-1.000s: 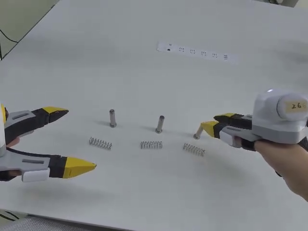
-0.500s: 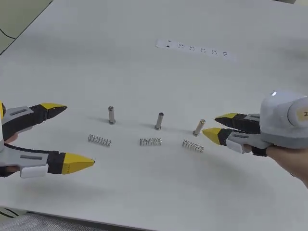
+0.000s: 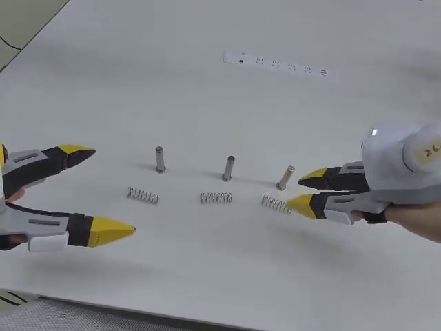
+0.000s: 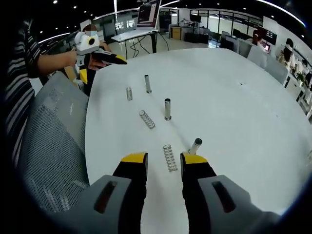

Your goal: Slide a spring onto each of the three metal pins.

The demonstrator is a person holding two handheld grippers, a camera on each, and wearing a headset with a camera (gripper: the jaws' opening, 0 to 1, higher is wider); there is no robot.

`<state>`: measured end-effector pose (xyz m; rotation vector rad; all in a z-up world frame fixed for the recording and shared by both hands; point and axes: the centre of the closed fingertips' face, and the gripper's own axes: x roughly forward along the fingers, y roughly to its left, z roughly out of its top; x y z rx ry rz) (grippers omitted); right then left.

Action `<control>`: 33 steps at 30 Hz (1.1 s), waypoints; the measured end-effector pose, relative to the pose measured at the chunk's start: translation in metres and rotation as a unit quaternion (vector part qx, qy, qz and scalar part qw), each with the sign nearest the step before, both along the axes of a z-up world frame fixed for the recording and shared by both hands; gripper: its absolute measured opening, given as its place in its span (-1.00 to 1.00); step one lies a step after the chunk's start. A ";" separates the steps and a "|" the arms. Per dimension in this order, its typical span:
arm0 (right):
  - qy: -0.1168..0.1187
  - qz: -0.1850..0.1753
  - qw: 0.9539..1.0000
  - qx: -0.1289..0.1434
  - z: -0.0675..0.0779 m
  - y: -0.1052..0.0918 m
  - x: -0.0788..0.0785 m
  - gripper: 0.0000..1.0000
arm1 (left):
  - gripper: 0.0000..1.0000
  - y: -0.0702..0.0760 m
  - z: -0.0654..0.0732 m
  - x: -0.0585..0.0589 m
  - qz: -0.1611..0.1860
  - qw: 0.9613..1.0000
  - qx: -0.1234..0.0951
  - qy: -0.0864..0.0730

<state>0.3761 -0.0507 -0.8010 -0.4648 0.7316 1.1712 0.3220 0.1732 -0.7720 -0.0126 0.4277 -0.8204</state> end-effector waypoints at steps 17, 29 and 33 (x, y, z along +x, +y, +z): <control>-0.012 0.090 0.990 -0.109 -0.034 0.002 0.002 -0.48 | 0.87 -0.002 0.002 0.002 -0.004 1.000 0.001 -0.003; -0.004 0.111 0.984 -0.138 -0.045 0.003 0.008 -0.51 | 0.86 0.002 0.001 -0.002 0.001 1.000 0.001 -0.001; 0.000 0.116 0.982 -0.148 -0.049 0.002 0.007 -0.52 | 0.86 0.002 0.001 -0.003 0.001 1.000 0.001 0.000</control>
